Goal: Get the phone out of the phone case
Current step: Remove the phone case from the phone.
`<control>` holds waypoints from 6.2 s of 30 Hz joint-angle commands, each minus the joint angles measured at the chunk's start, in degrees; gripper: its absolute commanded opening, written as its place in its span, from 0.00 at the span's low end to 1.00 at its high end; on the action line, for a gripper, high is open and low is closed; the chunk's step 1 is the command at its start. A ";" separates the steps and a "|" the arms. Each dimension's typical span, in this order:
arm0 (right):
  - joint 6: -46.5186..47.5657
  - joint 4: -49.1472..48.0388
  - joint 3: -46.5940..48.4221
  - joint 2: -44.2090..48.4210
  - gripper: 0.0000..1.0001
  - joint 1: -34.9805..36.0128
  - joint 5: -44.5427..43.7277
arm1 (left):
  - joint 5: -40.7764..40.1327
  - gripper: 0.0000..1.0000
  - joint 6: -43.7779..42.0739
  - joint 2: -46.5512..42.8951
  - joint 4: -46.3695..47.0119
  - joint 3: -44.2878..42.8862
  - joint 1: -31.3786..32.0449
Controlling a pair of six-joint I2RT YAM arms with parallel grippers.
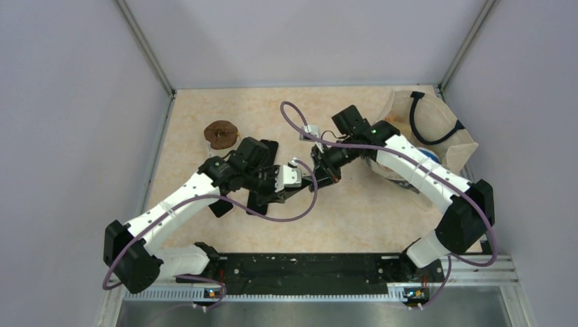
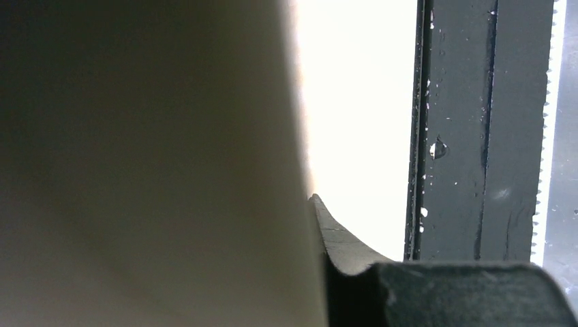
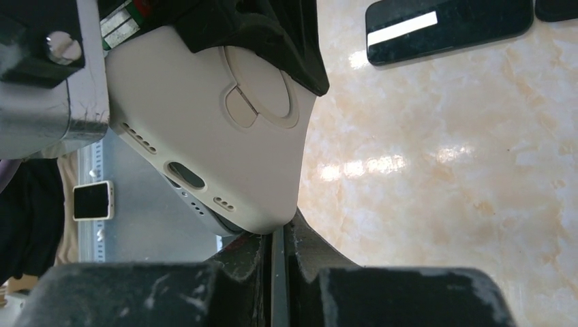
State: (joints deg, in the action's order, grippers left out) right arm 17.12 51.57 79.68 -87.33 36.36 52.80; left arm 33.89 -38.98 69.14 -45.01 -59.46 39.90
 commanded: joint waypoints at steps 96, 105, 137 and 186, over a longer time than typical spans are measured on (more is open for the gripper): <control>-1.78 -24.31 -0.87 6.19 0.41 -0.42 -1.52 | 28.51 0.00 10.21 -0.26 14.55 -0.42 -5.40; -2.87 -25.83 -0.51 4.86 0.41 -0.25 -2.28 | 28.91 0.00 9.37 0.30 14.06 -0.88 -4.62; -5.89 -35.23 -4.74 2.81 0.38 0.24 -4.09 | 35.75 0.00 5.79 1.20 11.34 -2.02 -4.10; 6.07 -29.35 -13.24 11.88 0.00 2.38 -11.03 | 26.17 0.77 50.07 -1.76 46.82 3.65 -15.11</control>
State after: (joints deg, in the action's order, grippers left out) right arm 21.93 25.52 65.12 -78.39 38.74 41.54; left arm 60.49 2.13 67.11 -7.64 -55.88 25.30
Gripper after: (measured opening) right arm 0.049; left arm 0.777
